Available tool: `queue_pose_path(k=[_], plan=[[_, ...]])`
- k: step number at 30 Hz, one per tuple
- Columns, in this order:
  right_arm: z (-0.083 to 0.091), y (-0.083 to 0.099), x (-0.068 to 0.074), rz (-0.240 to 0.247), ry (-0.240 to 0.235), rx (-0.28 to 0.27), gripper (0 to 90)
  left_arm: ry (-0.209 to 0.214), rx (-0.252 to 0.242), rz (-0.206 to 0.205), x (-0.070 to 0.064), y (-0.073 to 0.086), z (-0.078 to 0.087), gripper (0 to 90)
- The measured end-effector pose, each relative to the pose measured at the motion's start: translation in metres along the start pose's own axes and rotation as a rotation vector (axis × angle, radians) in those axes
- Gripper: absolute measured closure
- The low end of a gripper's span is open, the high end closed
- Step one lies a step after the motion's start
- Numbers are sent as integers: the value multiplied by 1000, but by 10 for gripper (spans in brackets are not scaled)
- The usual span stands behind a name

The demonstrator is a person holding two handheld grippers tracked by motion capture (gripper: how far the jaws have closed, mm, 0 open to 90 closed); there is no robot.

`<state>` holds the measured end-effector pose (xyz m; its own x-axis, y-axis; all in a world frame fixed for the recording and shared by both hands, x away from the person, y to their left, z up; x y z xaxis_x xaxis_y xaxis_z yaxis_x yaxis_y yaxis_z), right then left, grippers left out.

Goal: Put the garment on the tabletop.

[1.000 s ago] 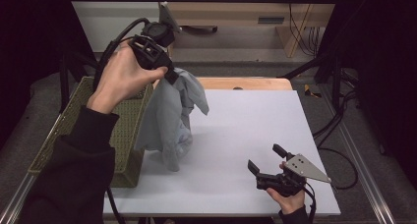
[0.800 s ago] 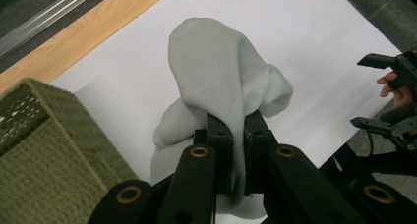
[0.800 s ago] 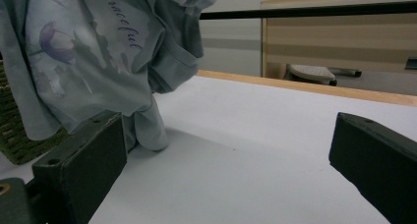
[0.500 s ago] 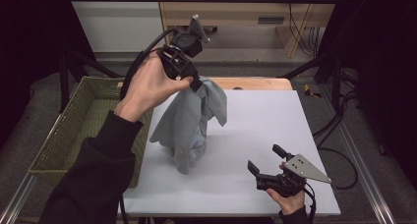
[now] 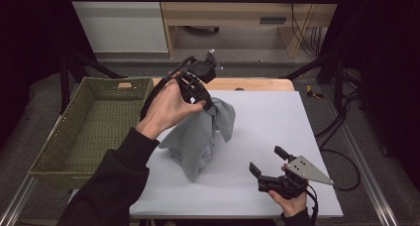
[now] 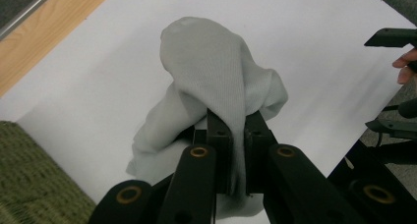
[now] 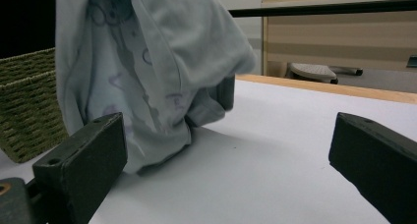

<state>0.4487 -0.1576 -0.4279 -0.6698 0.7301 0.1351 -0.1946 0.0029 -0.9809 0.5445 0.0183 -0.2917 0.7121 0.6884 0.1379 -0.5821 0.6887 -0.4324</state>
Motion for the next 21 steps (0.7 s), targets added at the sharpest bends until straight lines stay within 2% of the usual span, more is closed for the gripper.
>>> queue_pose_path(k=[2, 5, 7, 9, 13, 18, 21], plan=[[0, 0, 0, -2, -1, 3, 13, 2, -8, -1, -2, 2, -9, 848], [0, 1, 0, -5, 1, 2, 13, 35, 20, -9, -5, 7, -19, 848], [0, 1, 0, -10, 4, 3, 13, 38, 33, -3, -7, 9, -26, 847], [0, 1, -1, -5, 4, 3, 13, 36, 62, -10, -8, 12, -32, 847], [0, 0, 0, -9, 4, 2, 13, 41, 86, -16, -10, 18, -47, 846], [1, 1, -1, -6, 4, 3, 13, 68, 100, -5, -16, 26, -68, 845], [1, 1, -1, -6, 0, 5, 13, 69, 116, -8, -17, 30, -78, 844]])
Point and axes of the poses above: each handheld gripper's, and its own axes: z roughly backward along the jaws, y roughly out of its underside, x roughly to its left, the point moved 9 cm from there along -z, roughly forward along the jaws, and after that the axes turned 10 degrees about -y, right-handed, at the moved point
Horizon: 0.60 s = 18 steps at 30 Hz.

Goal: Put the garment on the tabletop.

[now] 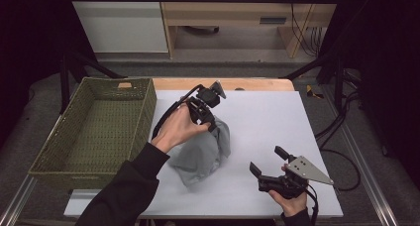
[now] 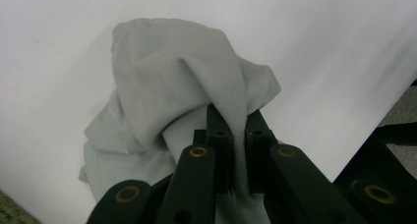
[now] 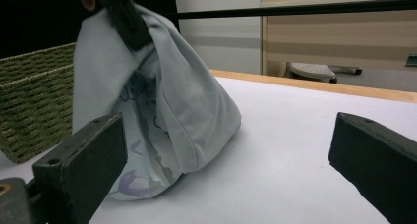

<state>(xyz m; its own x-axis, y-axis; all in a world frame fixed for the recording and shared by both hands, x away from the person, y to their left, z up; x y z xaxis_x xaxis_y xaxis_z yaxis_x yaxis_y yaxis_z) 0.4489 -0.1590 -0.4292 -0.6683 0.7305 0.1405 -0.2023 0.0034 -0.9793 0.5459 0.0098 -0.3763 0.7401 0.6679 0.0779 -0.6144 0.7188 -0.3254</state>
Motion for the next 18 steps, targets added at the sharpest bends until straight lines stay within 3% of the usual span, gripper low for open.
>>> queue_pose_path(k=[3, 9, 14, 18], plan=[[0, 0, 1, -11, -3, -1, 14, 10, 4, 6, -2, 2, -7, 843], [-1, 0, -1, -6, 4, -2, 17, 22, 28, -29, -12, 9, -27, 838], [0, 0, -1, -10, 3, 0, 17, 21, 21, -43, -18, 9, -35, 828], [0, 0, -1, -12, 5, -1, 16, 34, -13, -44, -23, 7, -37, 717]])
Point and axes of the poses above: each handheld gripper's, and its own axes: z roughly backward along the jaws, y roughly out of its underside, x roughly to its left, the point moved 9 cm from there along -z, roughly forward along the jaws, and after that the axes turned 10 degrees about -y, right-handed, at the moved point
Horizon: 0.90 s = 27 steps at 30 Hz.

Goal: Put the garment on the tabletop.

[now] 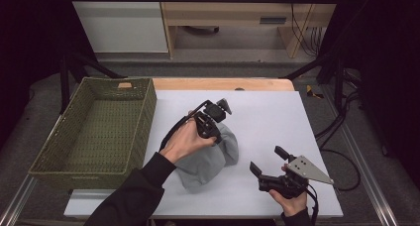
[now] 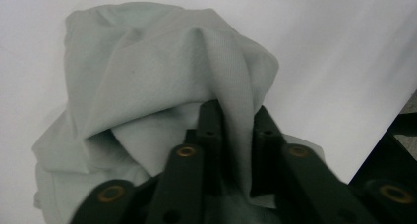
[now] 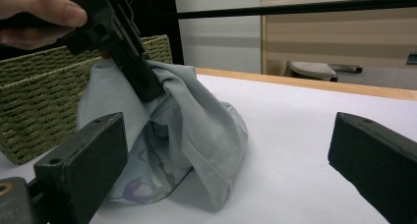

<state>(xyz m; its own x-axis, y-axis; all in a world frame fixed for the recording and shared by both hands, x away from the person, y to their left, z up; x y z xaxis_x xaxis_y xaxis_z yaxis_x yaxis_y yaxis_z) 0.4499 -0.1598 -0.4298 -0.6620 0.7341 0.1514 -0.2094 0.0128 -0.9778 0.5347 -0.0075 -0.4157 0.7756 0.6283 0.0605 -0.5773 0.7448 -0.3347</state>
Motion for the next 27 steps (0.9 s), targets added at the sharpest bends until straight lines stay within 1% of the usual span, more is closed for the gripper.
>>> queue_pose_path(k=[1, 3, 4, 5, 6, 8, 10, 11, 12, 13, 14, 16, 17, 19, 20, 24, 25, 26, 27], plan=[[0, 0, 0, -1, 1, 0, 16, 3, -5, -4, -1, 0, 0, 664], [0, 0, 0, -3, 0, -1, 16, 8, -26, -12, -2, -1, 3, 595], [0, 0, -1, 4, 0, -4, 16, 14, -45, -9, -3, -2, 4, 496], [-1, -1, -1, 4, 1, -7, 16, 25, -64, -5, -4, -3, 6, 496], [0, -1, -1, -4, -1, -4, 16, 38, -82, -3, -6, -4, 8, 439], [0, -1, -1, -7, -1, -7, 16, 45, -114, -14, -7, -4, 12, 347], [0, -2, -1, 6, -5, -9, 16, 58, -136, -14, -8, -4, 16, 290], [0, -1, 0, -8, -3, -5, 16, 66, -143, -11, -8, -3, 18, 261], [0, -2, 0, 1, -8, -9, 16, 67, -155, -13, -8, -2, 20, 230], [0, -2, 0, -11, -3, -5, 15, 48, -171, -22, -6, -2, 22, 201], [0, -2, 0, -11, -3, -5, 15, 32, -184, -29, -5, -1, 24, 167], [1, -2, -1, -5, -2, -5, 15, 16, -204, -36, -4, 0, 28, 108], [1, -3, -1, -2, -7, -15, 15, 14, -219, -33, -3, 0, 30, 77], [1, -3, -1, -8, -3, -14, 14, 8, -257, -36, -2, 2, 34, 55], [1, -4, 0, -23, -10, -14, 14, 6, -282, -22, -2, 3, 36, 49], [2, -3, -2, -12, -6, -6, 13, 0, -367, 8, 0, 8, 39, 45], [2, -3, -3, 2, -1, -8, 12, 5, -383, 12, 0, 10, 40, 49], [2, -3, -3, -4, -1, -8, 12, 13, -402, 19, 0, 12, 41, 57], [2, -3, -3, -5, -1, -7, 12, 27, -435, 39, -1, 13, 43, 65]])
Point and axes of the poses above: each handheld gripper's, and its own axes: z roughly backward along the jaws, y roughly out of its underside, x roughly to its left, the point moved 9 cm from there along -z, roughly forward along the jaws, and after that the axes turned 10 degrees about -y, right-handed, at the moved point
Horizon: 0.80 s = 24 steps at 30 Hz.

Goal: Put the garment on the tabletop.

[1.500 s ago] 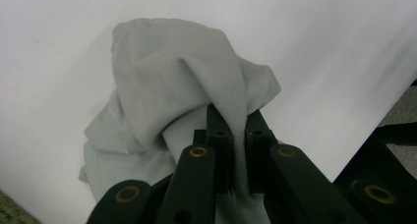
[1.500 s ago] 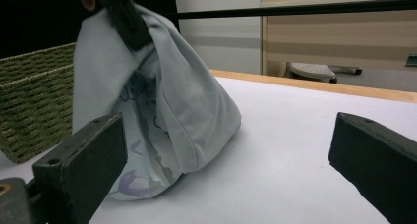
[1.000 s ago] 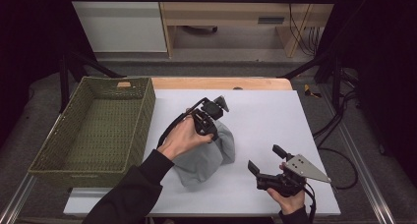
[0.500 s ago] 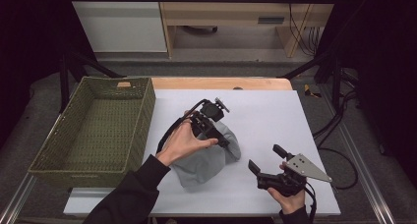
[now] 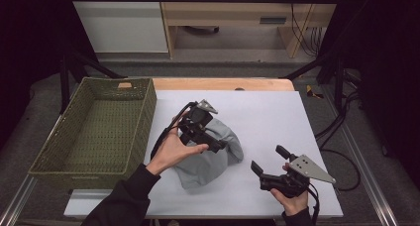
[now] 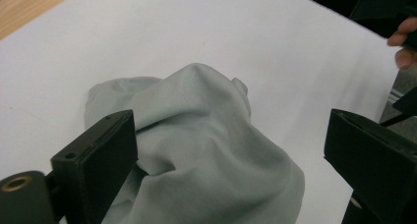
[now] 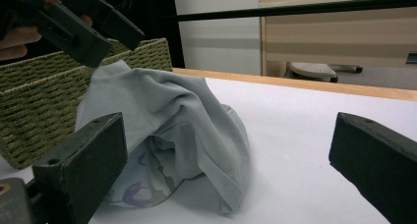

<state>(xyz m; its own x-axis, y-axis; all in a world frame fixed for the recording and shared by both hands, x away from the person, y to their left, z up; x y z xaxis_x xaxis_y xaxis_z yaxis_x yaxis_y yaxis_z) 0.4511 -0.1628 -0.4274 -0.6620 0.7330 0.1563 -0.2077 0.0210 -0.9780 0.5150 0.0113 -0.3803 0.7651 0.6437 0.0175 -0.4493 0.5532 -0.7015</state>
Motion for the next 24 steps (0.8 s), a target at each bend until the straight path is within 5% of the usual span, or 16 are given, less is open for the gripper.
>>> queue_pose_path(k=[12, 24], plan=[[0, -1, -2, -5, 1, -4, 9, -14, -301, 95, 8, 27, 34, 66], [2, -2, -2, -8, 0, -4, 9, -44, -434, 118, 10, 59, 63, 62]])
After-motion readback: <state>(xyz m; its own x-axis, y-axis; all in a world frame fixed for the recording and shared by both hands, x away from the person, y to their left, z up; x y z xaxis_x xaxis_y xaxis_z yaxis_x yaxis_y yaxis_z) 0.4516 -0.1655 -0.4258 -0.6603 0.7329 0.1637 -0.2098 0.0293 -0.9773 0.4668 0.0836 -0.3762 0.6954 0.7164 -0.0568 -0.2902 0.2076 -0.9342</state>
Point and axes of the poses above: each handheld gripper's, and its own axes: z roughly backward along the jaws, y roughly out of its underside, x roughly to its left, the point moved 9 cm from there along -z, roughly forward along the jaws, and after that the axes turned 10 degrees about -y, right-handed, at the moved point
